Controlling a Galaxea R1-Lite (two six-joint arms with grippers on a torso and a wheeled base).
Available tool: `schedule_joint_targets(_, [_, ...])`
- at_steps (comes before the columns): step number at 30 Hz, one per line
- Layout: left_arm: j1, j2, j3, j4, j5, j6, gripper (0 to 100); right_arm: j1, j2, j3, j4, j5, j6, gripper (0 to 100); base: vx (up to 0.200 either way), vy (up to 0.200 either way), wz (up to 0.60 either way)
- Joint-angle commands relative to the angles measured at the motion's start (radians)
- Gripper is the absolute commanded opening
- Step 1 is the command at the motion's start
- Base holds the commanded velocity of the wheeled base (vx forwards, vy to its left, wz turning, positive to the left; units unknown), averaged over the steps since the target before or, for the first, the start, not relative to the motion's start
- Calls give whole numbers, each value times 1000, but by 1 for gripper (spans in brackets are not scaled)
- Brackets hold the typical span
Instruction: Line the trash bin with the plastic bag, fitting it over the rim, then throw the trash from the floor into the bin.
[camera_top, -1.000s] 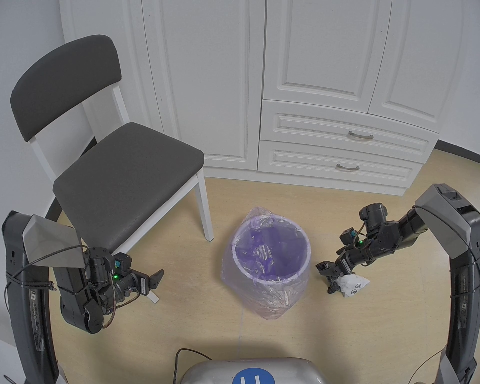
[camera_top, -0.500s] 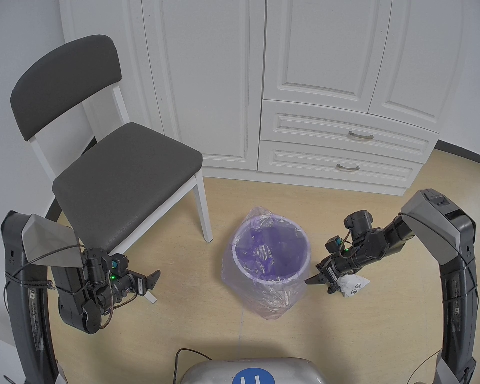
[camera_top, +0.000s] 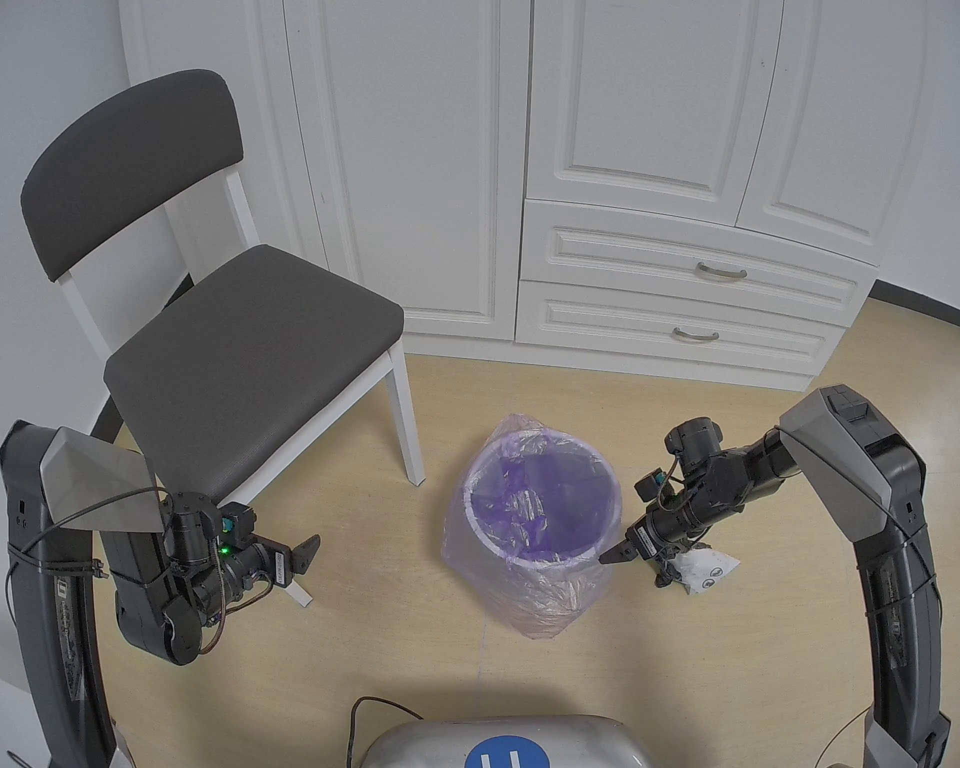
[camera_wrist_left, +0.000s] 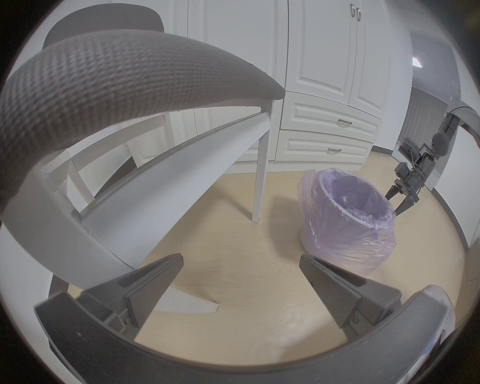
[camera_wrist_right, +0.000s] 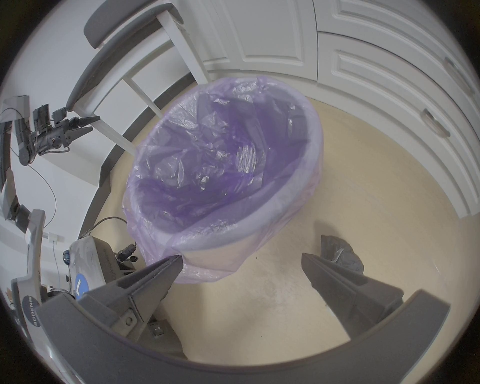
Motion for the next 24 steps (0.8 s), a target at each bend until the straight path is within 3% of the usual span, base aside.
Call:
schedule_joint_targets(1, [-3,-5,-2,-2,-2,3,100,10,73,-159,123,-6,5,100,0,0,0])
schedule_joint_targets(6, [0,-5,-5,-2,-2,3,100,-4,118,-232,120,-28,1,100,0,0,0])
schedule_joint_targets(8, [2,-3,-4,-2,-2,3,100,-13,171,-295,117,-83,1,100,0,0,0])
schedule_joint_targets(11, [2,0,-1,-2,-2,3,100,-14,207,-335,120,-105,7,100,0,0,0])
schedule_joint_targets(16, [2,1,10,-2,-2,1,100,-24,220,-358,119,-117,10,100,0,0,0])
schedule_joint_targets(21, [0,1,13,-3,0,1,100,-33,305,-395,108,-194,37,100,0,0,0])
schedule_joint_targets(24, [0,1,13,-3,0,1,100,-31,319,-395,79,-204,51,100,0,0,0])
